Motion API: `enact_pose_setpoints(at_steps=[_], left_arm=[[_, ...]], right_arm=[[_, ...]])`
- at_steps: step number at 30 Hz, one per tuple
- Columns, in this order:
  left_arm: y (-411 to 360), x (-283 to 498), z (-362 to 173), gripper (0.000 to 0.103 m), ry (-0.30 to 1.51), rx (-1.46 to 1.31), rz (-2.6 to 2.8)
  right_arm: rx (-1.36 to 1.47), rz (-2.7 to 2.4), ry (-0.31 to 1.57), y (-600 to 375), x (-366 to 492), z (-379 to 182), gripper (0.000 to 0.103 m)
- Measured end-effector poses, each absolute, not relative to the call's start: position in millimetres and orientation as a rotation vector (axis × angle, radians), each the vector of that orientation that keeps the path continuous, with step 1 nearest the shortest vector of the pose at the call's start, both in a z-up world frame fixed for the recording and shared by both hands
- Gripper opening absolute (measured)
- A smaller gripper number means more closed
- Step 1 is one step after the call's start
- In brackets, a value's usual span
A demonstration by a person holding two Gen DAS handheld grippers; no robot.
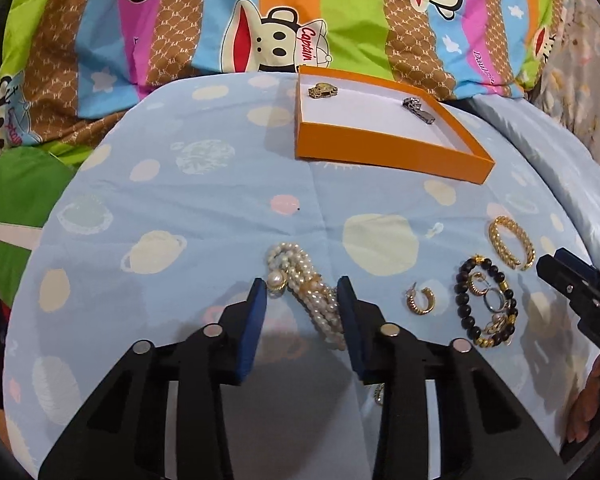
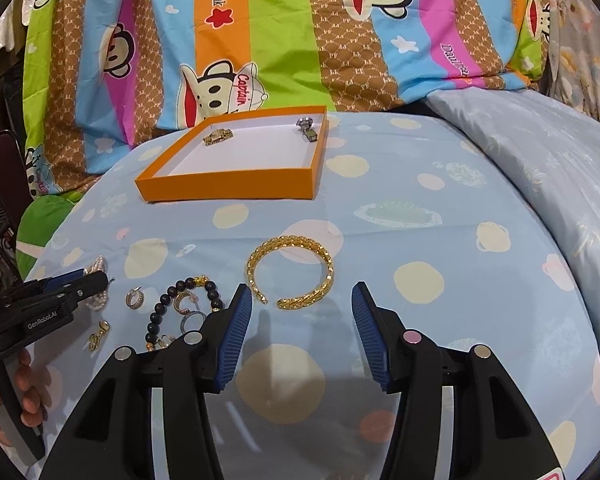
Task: Organize jewelry
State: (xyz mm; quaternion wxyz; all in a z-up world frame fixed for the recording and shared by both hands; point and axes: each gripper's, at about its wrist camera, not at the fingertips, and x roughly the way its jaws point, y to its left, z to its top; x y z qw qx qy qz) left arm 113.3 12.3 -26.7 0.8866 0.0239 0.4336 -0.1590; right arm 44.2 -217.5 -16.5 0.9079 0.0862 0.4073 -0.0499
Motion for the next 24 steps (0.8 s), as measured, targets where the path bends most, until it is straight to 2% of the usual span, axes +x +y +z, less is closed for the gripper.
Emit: enact_pose_setpoints(at_steps=[1, 2, 7, 11, 13, 16, 17, 19, 24], left_arm=[[13.9, 112.9, -26.6, 0.016, 0.902, 0.048, -0.342], [14.4, 113.4, -27.1, 0.014, 0.907, 0.049, -0.346], [16.7, 115.1, -27.1, 0.013, 0.912, 0.026, -0.359], [16.4, 115.3, -27.2, 0.013, 0.912, 0.022, -0.366], [16.2, 115.8, -27.5, 0.013, 0.912, 0.020, -0.368], [16.7, 116.3, -27.6, 0.013, 0.914, 0.016, -0.372], [16.5, 116.2, -27.6, 0.013, 0.914, 0.015, -0.374], [15.9, 116.1, -27.9, 0.013, 0.914, 0.015, -0.375], [14.9, 115.8, -27.7, 0.013, 0.912, 0.017, -0.376]], right_arm=[[0.189, -0.097, 0.849, -217.8, 46.1, -17.4, 0.052], [0.198, -0.093, 0.858, -217.9, 49.6, -18.0, 0.052], [0.195, -0.099, 0.890, -215.8, 69.7, -16.6, 0.052], [0.182, -0.144, 0.902, -213.7, 82.1, -22.6, 0.068], [0.172, -0.155, 0.914, -213.7, 84.1, -26.1, 0.071], [0.176, -0.161, 0.936, -214.8, 86.4, -31.4, 0.069], [0.174, -0.162, 0.944, -214.7, 86.9, -33.5, 0.062], [0.152, -0.181, 0.938, -212.8, 85.7, -33.5, 0.057], [0.174, -0.175, 0.925, -216.5, 83.0, -32.8, 0.056]])
